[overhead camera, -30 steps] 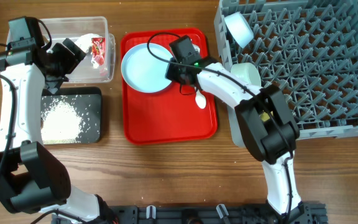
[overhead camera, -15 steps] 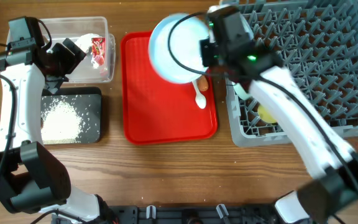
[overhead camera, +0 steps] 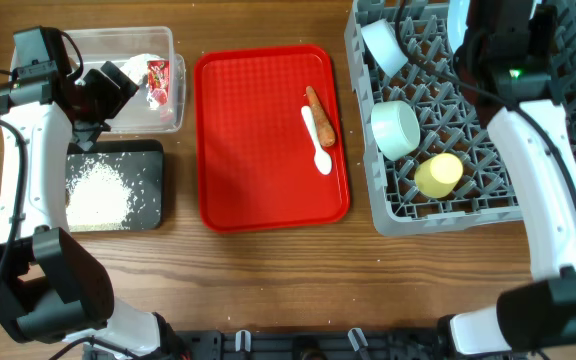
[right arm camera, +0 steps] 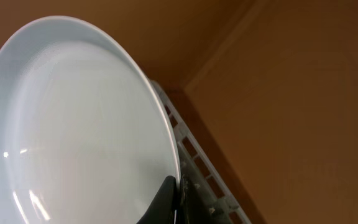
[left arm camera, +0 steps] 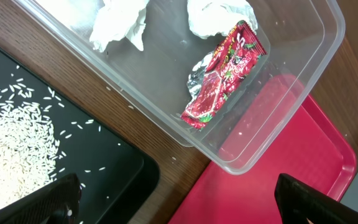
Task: Sort waste into correct bins and load items into the dishwasher rack
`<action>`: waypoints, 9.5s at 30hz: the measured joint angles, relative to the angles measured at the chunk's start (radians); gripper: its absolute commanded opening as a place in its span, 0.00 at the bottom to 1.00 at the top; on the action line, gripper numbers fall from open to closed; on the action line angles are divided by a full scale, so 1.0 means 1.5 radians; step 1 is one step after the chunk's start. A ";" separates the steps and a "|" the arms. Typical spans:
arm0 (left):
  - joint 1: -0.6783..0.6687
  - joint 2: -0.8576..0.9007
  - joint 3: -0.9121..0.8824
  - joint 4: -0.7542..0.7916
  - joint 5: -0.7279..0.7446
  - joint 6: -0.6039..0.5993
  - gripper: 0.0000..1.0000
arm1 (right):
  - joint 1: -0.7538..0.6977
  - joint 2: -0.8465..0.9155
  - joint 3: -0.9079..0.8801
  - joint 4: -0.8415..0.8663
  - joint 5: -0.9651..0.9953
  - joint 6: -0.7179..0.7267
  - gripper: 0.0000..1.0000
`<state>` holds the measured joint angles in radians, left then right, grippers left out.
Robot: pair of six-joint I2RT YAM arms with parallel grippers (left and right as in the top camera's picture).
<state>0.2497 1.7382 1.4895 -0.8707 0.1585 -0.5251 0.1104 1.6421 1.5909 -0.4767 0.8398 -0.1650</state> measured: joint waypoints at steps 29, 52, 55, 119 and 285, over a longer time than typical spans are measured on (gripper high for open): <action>0.000 0.000 0.000 -0.001 0.000 0.000 1.00 | 0.054 -0.028 -0.003 -0.165 -0.275 0.030 0.94; -0.506 0.146 0.080 0.058 -0.026 -0.093 0.94 | -0.156 -0.104 -0.001 -0.351 -0.700 0.153 0.98; -0.506 0.270 0.250 -0.014 -0.026 -0.077 0.92 | -0.156 -0.104 -0.001 -0.363 -0.700 0.155 0.98; -0.485 0.334 0.313 -0.179 -0.114 -0.056 0.11 | -0.156 -0.104 -0.003 -0.408 -0.699 0.155 0.98; -0.100 -0.197 -0.164 -0.046 -0.089 0.001 1.00 | 0.352 0.341 0.010 -0.233 -0.641 0.211 0.04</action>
<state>0.1001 1.4433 1.2430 -0.9401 0.0250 -0.5240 0.6388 2.1540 1.6054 -0.8261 -0.1211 0.1516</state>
